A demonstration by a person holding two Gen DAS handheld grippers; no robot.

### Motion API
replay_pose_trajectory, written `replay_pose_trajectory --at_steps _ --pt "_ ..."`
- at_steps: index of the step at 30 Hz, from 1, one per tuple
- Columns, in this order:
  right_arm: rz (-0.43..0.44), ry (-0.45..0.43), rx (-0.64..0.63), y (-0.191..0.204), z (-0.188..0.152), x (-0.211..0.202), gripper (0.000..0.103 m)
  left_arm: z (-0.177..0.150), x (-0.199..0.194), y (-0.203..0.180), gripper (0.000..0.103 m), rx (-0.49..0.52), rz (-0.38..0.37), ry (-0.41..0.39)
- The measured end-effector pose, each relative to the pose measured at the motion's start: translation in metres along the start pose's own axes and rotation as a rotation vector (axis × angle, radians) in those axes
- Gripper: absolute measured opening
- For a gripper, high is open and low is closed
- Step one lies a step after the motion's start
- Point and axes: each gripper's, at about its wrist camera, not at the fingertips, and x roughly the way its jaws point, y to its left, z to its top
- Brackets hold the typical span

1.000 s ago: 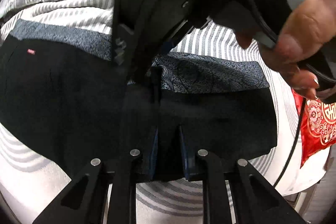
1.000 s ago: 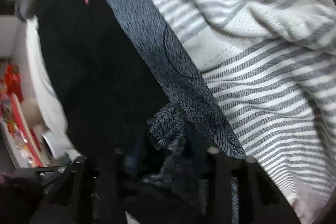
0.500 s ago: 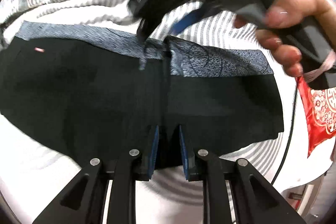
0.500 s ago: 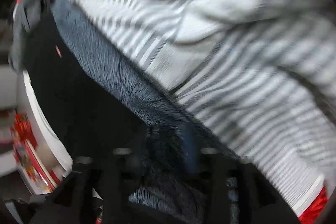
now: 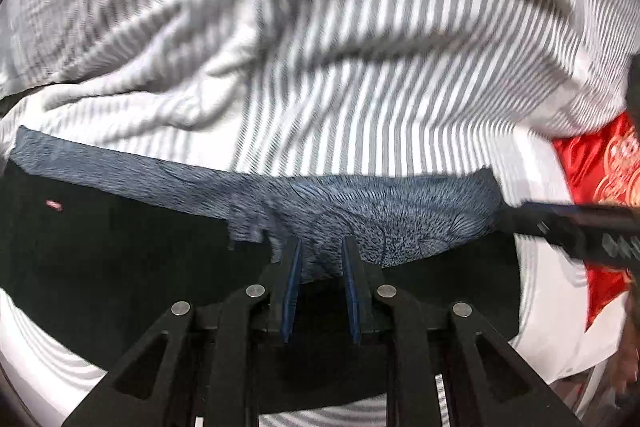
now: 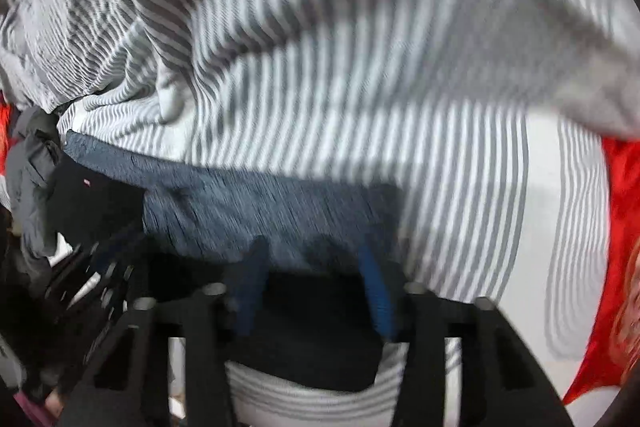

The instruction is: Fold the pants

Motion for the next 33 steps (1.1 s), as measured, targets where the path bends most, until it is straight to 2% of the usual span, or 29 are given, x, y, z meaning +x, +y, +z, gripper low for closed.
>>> replay_pose_trajectory --at_steps 3,7,9,12,15,19,21,22,23,24,25,26,33 --pt "0.015 0.024 0.008 -0.001 -0.018 0.018 0.042 -0.009 0.023 -0.003 0.022 0.028 0.041 0.04" --pt "-0.019 0.026 -0.049 0.011 -0.026 0.051 0.044 -0.016 0.032 -0.009 0.022 0.083 0.065 0.032" --pt "-0.012 0.026 -0.054 0.013 -0.03 0.063 0.054 -0.015 0.035 -0.014 0.022 0.111 0.085 0.034" --pt "0.042 0.015 -0.036 0.011 -0.032 0.061 0.07 -0.013 0.037 -0.02 0.022 0.126 0.1 0.047" --pt "0.044 0.01 -0.055 0.008 -0.038 0.055 0.075 -0.006 0.035 -0.015 0.022 0.09 0.076 0.055" --pt "0.059 0.011 -0.075 0.009 -0.04 0.054 0.083 -0.005 0.014 -0.004 0.022 0.03 0.028 0.037" --pt "0.063 0.013 -0.084 0.009 -0.042 0.052 0.091 -0.007 0.002 0.002 0.023 0.002 0.002 0.022" --pt "0.066 0.013 -0.091 0.012 -0.041 0.054 0.093 -0.009 -0.003 0.006 0.047 -0.005 0.002 0.017" --pt "0.063 0.01 -0.093 0.014 -0.042 0.054 0.095 -0.011 -0.009 0.009 0.061 -0.016 0.007 0.004" --pt "0.061 0.007 -0.089 0.021 -0.037 0.063 0.097 -0.013 -0.015 0.014 0.084 -0.03 0.037 -0.019" --pt "0.067 0.002 -0.085 0.022 -0.038 0.063 0.098 -0.015 -0.023 0.019 0.089 -0.051 0.02 -0.047" --pt "0.064 0.0 -0.085 0.023 -0.038 0.063 0.1 -0.016 -0.028 0.021 0.089 -0.065 0.015 -0.052" --pt "-0.008 0.002 -0.138 0.041 -0.039 0.072 0.103 -0.025 -0.035 0.036 0.089 -0.101 0.073 0.005"
